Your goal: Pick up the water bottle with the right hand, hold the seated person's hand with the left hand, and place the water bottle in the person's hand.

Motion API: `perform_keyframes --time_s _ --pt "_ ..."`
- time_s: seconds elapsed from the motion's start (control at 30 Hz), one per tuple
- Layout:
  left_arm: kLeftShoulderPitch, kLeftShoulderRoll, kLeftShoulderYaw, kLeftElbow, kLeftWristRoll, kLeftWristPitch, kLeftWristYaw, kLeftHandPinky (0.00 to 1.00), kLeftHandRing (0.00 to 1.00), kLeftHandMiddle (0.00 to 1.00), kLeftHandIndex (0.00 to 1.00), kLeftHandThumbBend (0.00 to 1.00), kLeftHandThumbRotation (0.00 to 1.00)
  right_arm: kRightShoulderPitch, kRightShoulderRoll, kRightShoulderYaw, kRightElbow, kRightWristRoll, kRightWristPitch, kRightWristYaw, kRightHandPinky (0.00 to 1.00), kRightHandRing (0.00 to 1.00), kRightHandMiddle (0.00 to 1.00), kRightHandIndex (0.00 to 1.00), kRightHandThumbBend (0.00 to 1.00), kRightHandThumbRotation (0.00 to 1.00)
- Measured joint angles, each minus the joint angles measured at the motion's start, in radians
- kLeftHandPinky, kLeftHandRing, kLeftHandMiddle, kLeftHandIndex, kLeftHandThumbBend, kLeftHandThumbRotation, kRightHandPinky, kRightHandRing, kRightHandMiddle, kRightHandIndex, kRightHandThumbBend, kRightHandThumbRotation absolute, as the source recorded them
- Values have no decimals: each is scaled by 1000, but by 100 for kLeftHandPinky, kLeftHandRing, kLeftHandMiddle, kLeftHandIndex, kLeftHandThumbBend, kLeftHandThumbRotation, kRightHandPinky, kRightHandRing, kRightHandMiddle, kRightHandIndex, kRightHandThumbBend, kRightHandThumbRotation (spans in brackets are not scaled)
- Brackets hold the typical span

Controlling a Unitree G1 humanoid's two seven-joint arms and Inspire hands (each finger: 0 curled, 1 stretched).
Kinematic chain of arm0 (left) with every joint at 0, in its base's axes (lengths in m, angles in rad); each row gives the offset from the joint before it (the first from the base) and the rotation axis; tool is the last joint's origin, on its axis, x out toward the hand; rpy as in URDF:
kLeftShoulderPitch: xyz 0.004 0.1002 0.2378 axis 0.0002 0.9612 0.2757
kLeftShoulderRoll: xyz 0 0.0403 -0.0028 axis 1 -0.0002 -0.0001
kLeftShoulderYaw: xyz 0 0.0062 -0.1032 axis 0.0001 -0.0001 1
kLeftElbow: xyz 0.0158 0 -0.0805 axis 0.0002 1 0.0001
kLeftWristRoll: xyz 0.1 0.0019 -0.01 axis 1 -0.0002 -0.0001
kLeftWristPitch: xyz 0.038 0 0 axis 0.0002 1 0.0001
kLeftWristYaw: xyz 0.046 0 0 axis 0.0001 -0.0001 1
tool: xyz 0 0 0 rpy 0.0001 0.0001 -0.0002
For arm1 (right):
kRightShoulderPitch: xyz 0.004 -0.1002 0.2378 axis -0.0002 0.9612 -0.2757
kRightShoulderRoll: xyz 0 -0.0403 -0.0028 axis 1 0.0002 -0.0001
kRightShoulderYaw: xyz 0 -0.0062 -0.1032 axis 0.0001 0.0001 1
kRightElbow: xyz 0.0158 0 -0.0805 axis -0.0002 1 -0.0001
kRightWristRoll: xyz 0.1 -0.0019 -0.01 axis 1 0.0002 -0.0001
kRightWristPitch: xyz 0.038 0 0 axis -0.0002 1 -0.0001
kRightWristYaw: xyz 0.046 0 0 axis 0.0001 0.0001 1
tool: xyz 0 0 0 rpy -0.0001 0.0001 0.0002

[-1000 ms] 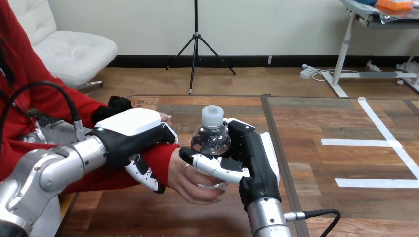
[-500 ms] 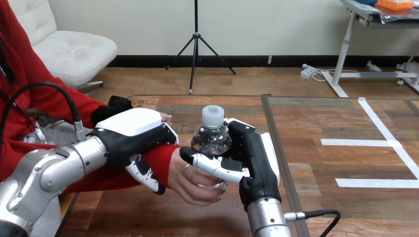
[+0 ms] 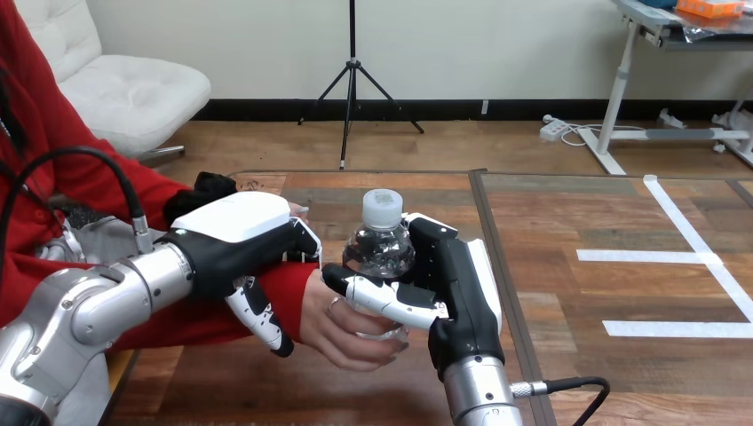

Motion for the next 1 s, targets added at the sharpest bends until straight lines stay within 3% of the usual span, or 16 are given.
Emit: perform_keyframes --time_s 0.37,0.67,1.0 --pt "0 0 0 3 6 -17 28 55 60 65 68 96 4 0 0 0 0 0 -2 2 50 56 60 59 88 3" --pt "0 0 0 24 7 -50 79 64 72 76 78 99 16 0 0 1 0 -8 -29 5 58 63 66 68 92 13" --pt "0 0 0 28 1 -82 110 81 89 87 89 100 28 -1 0 1 -3 -8 -45 12 65 68 71 74 98 27"
